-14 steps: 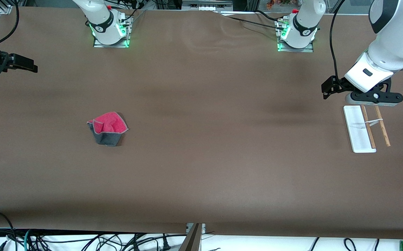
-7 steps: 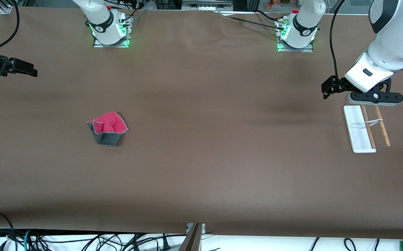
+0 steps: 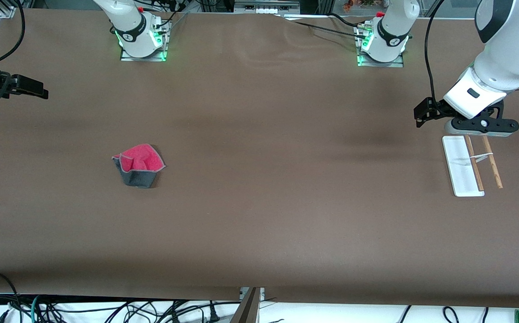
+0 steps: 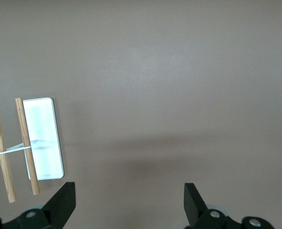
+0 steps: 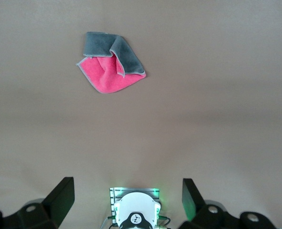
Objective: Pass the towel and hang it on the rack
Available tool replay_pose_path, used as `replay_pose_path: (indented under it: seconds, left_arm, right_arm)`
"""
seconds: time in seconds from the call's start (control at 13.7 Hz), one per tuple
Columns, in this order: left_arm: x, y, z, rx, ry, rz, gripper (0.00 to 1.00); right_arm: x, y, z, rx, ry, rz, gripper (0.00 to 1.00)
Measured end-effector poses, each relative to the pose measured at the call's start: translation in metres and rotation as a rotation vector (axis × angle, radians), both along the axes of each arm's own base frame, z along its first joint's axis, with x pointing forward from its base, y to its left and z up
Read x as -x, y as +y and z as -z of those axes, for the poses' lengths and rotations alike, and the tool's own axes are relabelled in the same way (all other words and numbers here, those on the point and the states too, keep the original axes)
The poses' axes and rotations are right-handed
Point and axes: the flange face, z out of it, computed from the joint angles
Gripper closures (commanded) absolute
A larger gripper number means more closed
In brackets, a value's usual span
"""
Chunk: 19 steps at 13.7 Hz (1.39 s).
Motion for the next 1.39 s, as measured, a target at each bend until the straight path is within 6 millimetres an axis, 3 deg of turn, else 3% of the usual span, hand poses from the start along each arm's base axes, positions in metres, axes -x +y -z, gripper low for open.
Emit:
replay_pose_path:
  seconds: [0.44, 0.58, 0.95, 1.39]
  left_arm:
    - [0.000, 0.000, 0.000, 0.000, 0.000, 0.000, 0.00]
    - [0.000, 0.000, 0.000, 0.000, 0.000, 0.000, 0.00]
    - [0.000, 0.000, 0.000, 0.000, 0.000, 0.000, 0.00]
    - [0.002, 0.000, 0.001, -0.002, 0.016, 0.000, 0.00]
  right_arm:
    - [-0.012, 0.001, -0.004, 0.001, -0.091, -0.002, 0.00]
    - [-0.017, 0.008, 0.006, -0.002, -0.100, -0.016, 0.00]
    - [-0.040, 0.038, 0.098, -0.022, -0.153, -0.095, 0.00]
    - [-0.046, 0.042, 0.233, -0.071, -0.225, -0.314, 0.00]
